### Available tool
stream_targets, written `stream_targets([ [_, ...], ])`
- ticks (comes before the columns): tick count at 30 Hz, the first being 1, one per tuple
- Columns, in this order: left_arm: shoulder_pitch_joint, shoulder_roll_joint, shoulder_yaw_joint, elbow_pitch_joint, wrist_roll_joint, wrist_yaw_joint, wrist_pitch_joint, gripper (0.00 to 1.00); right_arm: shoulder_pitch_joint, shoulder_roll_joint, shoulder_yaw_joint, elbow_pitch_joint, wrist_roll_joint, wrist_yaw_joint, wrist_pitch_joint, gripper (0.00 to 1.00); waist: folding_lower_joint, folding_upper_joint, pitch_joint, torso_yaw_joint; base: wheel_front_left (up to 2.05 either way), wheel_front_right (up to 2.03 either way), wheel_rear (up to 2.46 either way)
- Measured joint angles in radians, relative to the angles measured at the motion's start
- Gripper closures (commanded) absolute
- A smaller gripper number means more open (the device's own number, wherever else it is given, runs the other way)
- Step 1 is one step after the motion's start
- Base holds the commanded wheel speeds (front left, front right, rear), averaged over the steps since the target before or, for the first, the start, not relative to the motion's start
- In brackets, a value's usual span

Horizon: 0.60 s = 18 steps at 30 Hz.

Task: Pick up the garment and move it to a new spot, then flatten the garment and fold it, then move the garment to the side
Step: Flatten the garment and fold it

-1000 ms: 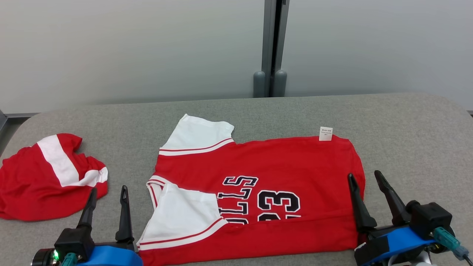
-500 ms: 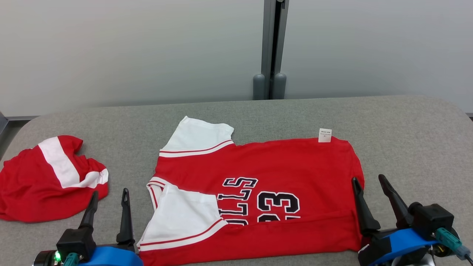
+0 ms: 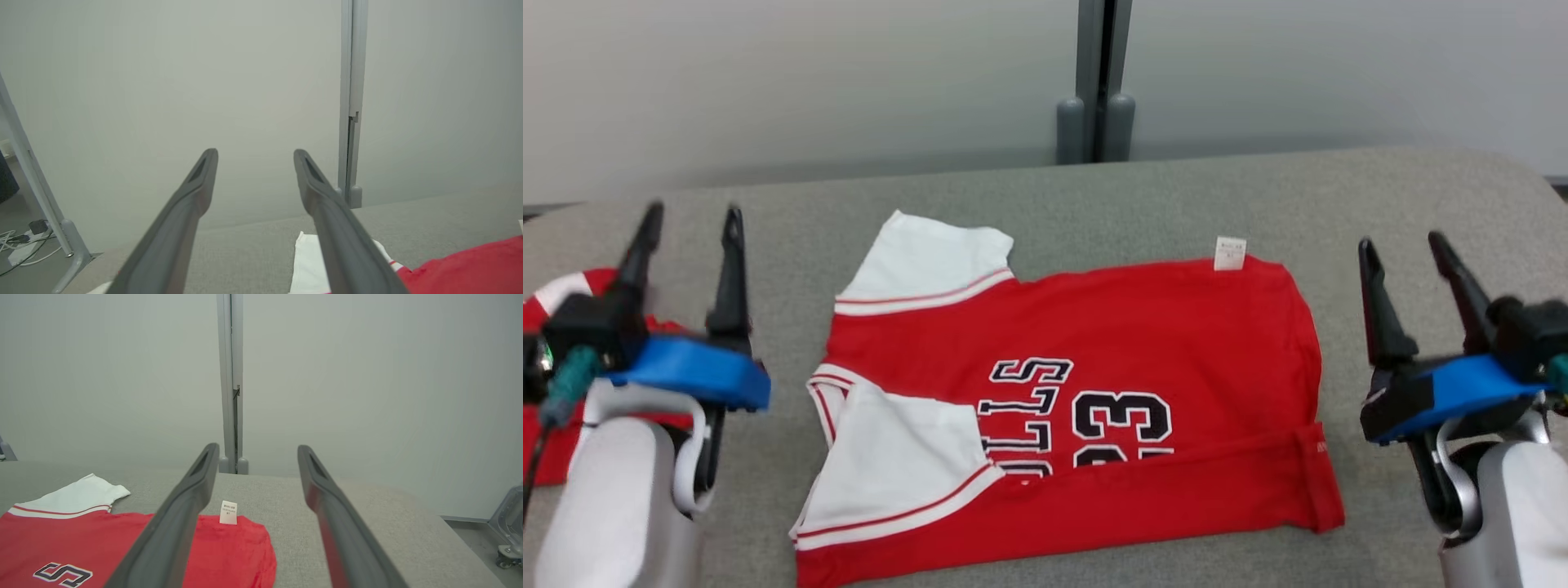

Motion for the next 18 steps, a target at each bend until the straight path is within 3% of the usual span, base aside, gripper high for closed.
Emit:
stream_targets([
  [10,-0.406,0.107,-0.104,0.112,-0.060,-0.027,0.115,0.00,-0.260,-0.067,0.042,0.081,0.008,0.000,0.119,0.00,0.0002,0.0000,0.209,-0.065,0.00,0.00,0.00],
  [18,-0.611,0.172,-0.283,0.309,-0.179,-0.031,0.196,0.00,-0.400,-0.073,0.088,0.200,0.032,0.000,0.113,0.00,0.0003,0.0000,0.356,-0.099,0.00,0.00,0.00],
])
